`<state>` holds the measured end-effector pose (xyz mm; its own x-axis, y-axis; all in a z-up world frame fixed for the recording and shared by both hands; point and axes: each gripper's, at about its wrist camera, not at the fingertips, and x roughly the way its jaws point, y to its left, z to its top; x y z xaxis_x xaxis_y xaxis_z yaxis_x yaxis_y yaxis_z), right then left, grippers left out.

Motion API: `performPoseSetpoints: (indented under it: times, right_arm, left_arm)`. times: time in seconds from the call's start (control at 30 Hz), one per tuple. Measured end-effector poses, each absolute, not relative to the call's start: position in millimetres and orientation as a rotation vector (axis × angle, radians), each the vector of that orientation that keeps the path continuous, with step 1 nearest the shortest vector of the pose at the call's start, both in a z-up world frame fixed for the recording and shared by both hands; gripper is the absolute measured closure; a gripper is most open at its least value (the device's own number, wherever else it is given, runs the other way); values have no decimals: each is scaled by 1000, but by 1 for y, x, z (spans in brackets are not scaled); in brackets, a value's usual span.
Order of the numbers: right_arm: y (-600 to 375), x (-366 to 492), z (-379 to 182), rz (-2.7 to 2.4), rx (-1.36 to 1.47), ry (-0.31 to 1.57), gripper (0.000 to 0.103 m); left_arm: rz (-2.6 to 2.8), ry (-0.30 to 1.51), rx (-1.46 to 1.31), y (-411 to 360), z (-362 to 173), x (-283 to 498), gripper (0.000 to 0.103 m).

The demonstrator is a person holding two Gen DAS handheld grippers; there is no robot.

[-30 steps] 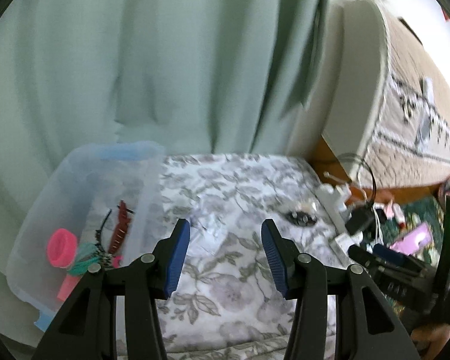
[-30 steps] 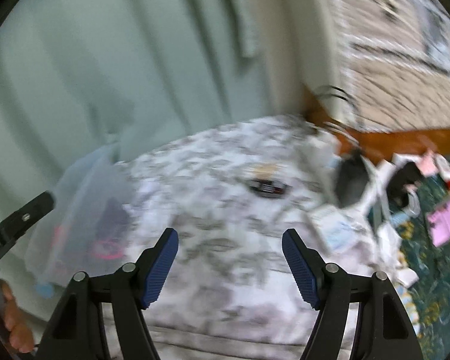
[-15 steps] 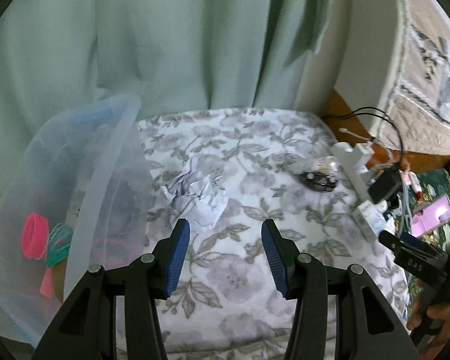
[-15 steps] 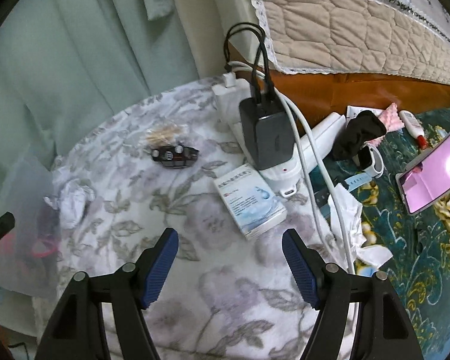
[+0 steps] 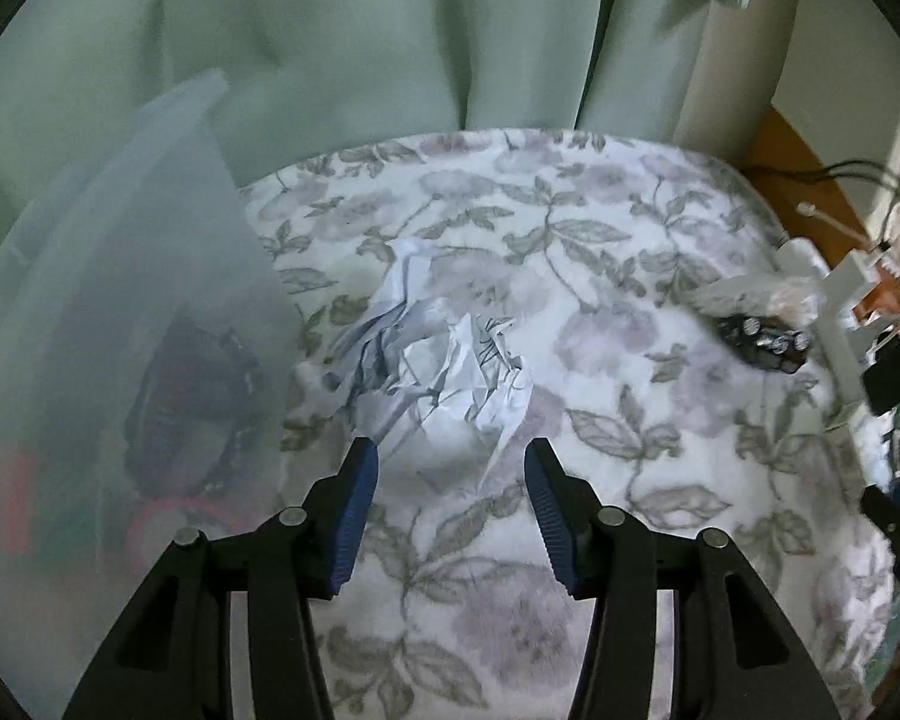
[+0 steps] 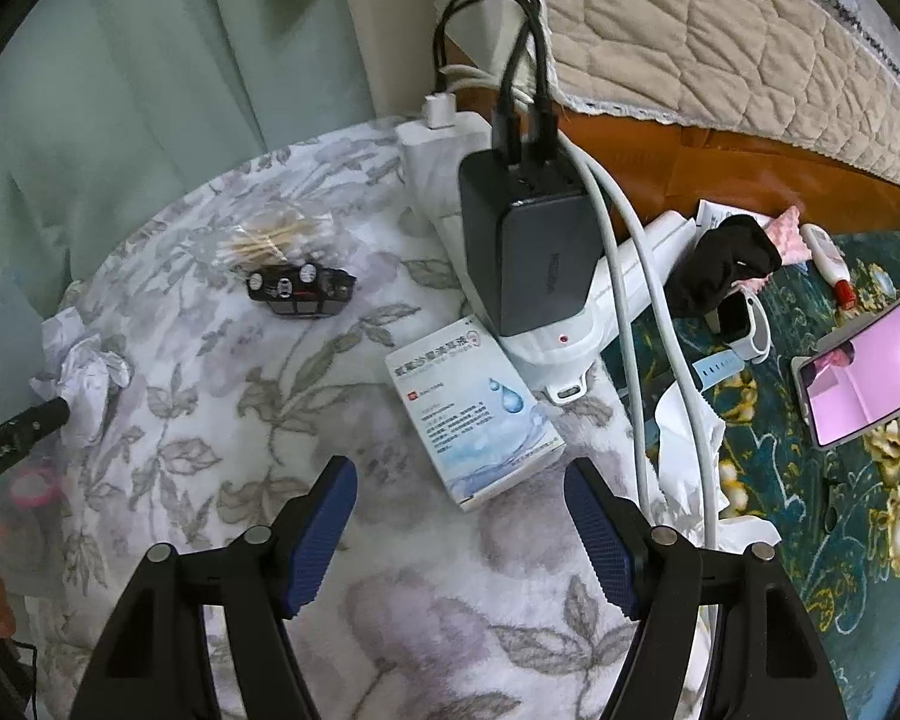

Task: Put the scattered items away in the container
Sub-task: 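Grasp the crumpled white paper with the left tool and lift it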

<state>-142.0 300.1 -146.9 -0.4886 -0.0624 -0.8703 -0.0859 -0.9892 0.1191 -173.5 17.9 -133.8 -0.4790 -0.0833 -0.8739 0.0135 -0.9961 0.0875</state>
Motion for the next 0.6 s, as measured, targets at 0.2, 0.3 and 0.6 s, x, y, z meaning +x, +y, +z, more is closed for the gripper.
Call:
performPoseSetpoints:
  times: [0.2,0.3,0.6]
  right_arm:
    - [302,-150,-155,2657,-1608,213,28]
    - [302,-154,-159,2647,-1609,205,28]
    - [296,-165,-162,2643,-1583,133,28]
  left_arm:
    - [-2596,-183,1557,15,-151,-190,46]
    - [-2588,-205,1546,14,-155,-196,44]
    - [-2509,-220,1492,-3,-166,-219,43]
